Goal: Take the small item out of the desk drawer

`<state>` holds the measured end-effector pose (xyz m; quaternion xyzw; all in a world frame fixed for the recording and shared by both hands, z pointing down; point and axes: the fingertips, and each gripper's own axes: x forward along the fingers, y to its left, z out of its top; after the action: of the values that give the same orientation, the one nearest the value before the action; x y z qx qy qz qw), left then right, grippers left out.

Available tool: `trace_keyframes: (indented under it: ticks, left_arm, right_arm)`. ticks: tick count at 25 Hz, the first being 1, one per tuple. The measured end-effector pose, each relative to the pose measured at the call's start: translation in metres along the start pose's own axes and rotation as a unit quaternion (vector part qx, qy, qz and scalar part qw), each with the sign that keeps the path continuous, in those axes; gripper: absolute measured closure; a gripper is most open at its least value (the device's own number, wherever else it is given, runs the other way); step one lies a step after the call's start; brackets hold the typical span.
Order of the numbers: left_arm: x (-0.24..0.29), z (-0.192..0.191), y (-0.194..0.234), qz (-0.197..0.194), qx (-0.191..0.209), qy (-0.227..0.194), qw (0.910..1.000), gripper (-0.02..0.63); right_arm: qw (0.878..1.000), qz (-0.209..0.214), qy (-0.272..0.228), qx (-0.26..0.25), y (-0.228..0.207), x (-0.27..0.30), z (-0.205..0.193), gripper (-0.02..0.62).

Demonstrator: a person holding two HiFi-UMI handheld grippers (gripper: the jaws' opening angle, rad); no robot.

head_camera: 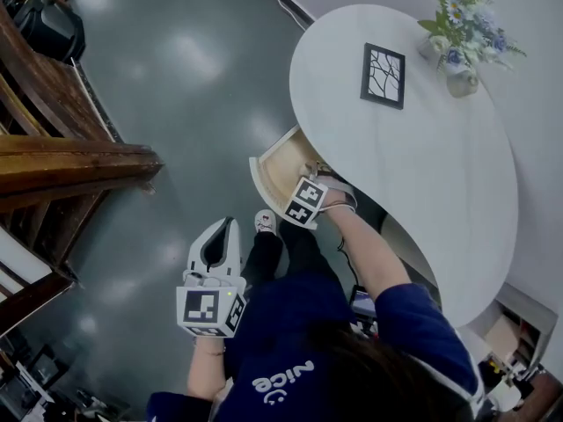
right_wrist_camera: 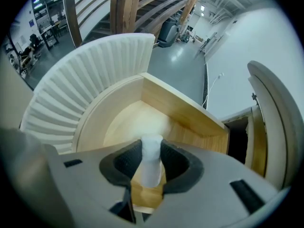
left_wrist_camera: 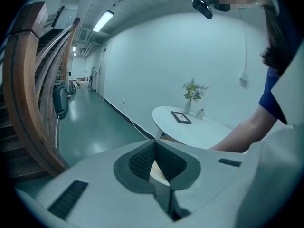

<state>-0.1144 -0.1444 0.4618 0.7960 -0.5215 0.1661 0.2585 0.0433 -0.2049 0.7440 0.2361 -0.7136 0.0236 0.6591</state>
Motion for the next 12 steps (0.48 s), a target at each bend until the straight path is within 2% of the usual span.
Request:
trace_keyframes:
  ticks: [6,12]
  left_arm:
    - [-0.002,0.004,-0.002,-0.005,0.008,-0.009,0.9999,0.603]
    - [-0.004,0.005,0.000,-0.009,0.017,-0.006,0.9998,0.603]
  right_arm:
    - [0.999,0.002,-0.017,0.036,0.001,-0.019,0.002,0.462]
    - [0.998,-0.014,-0.035,0.049,0.001,-0.041,0.011,0.462]
